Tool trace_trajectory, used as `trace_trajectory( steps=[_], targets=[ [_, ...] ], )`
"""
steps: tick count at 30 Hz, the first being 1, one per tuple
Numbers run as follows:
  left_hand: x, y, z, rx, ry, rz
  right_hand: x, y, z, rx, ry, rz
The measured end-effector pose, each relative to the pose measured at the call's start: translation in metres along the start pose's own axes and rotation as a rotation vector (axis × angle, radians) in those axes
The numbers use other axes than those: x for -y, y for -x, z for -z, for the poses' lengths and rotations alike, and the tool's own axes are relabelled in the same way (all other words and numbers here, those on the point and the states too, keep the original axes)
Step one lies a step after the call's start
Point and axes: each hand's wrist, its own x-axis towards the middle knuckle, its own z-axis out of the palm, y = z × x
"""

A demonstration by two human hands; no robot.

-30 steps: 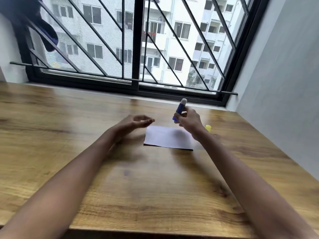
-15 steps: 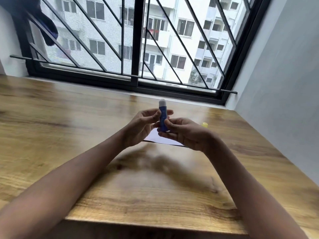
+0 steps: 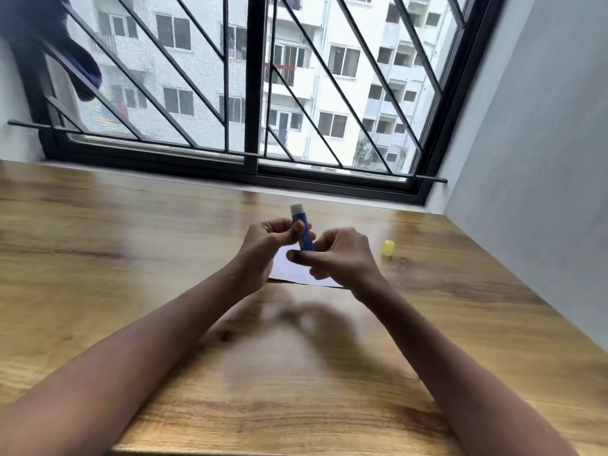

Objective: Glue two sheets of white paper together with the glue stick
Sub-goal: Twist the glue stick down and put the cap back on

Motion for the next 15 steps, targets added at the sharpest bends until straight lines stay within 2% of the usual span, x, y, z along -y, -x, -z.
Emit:
trace_trajectory(
  steps=[2, 6, 9, 11, 12, 15],
  targets=[
    [-0.002, -0.001, 0.001, 0.016, 0.066, 0.017, 0.002, 0.001, -0.002, 0.055, -0.067, -0.03],
    [-0.003, -0.003, 0.006, 0.073, 0.103, -0.001, 0.001, -0.004, 0.015, 0.494, -0.471, -0.226],
    [-0.004, -0.004, 0.007, 0.061, 0.102, 0.009, -0.003, -0.005, 0.02, 0.632, -0.681, -0.264],
    [-0.006, -0.003, 0.007, 0.048, 0.082, 0.015, -0.002, -0.005, 0.019, 0.601, -0.61, -0.23],
    [-0.007, -0.002, 0.006, 0.033, 0.071, 0.019, 0.0, -0.004, 0.018, 0.534, -0.505, -0.196],
    [-0.006, -0.001, 0.002, -0.025, 0.047, 0.017, 0.001, -0.003, 0.01, 0.187, -0.14, -0.075]
  ],
)
